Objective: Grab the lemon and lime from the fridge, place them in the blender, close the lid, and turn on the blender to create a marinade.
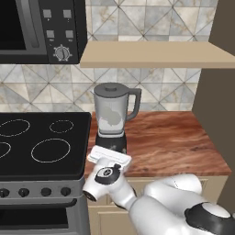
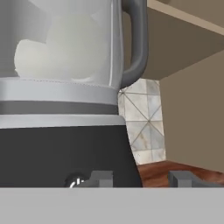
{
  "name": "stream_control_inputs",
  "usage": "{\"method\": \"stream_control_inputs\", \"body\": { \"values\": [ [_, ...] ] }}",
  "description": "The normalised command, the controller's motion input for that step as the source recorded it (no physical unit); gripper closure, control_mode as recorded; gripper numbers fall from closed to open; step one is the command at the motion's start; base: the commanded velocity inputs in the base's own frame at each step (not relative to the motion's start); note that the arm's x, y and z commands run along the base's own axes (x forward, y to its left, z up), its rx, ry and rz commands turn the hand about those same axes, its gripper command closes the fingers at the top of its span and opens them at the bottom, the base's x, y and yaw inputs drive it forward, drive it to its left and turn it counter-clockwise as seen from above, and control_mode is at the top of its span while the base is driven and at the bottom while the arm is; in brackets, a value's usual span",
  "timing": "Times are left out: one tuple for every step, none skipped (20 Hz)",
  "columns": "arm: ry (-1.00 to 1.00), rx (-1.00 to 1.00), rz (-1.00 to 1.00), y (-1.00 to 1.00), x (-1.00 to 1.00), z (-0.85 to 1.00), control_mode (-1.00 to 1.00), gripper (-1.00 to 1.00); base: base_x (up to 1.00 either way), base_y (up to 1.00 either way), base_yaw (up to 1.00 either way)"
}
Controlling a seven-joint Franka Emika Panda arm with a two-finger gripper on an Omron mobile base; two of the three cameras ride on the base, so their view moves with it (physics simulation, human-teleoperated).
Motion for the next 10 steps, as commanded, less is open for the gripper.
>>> {"method": "stream_control_inputs", "body": {
  "values": [
    [-0.05,0.0,0.02,0.51,-0.26,0.06,-1.0,-1.0,0.0,0.0,0.0],
    [-0.06,0.0,0.02,0.28,-0.38,0.1,-1.0,-1.0,0.0,0.0,0.0],
    [-0.09,0.0,0.02,0.12,-0.44,0.14,-1.0,-1.0,0.0,0.0,0.0],
    [-0.09,0.0,0.02,0.06,-0.45,0.11,-1.0,-1.0,0.0,0.0,0.0],
    [-0.15,0.0,0.02,0.0,-0.58,0.23,-1.0,-1.0,0.0,0.0,0.0],
    [-0.17,0.0,0.02,0.0,-0.58,0.2,-1.0,-1.0,0.0,0.0,0.0],
    [-0.19,0.0,0.02,0.0,-0.58,0.3,-1.0,-1.0,0.0,0.0,0.0],
    [-0.21,0.0,0.01,0.0,-0.52,0.33,-1.0,-1.0,0.0,0.0,0.0],
    [-0.22,0.0,0.02,0.0,-0.5,0.31,-1.0,-1.0,0.0,0.0,0.0],
    [-0.2,0.0,0.02,0.0,-0.49,0.28,-1.0,-1.0,0.0,0.0,0.0]
  ]
}}
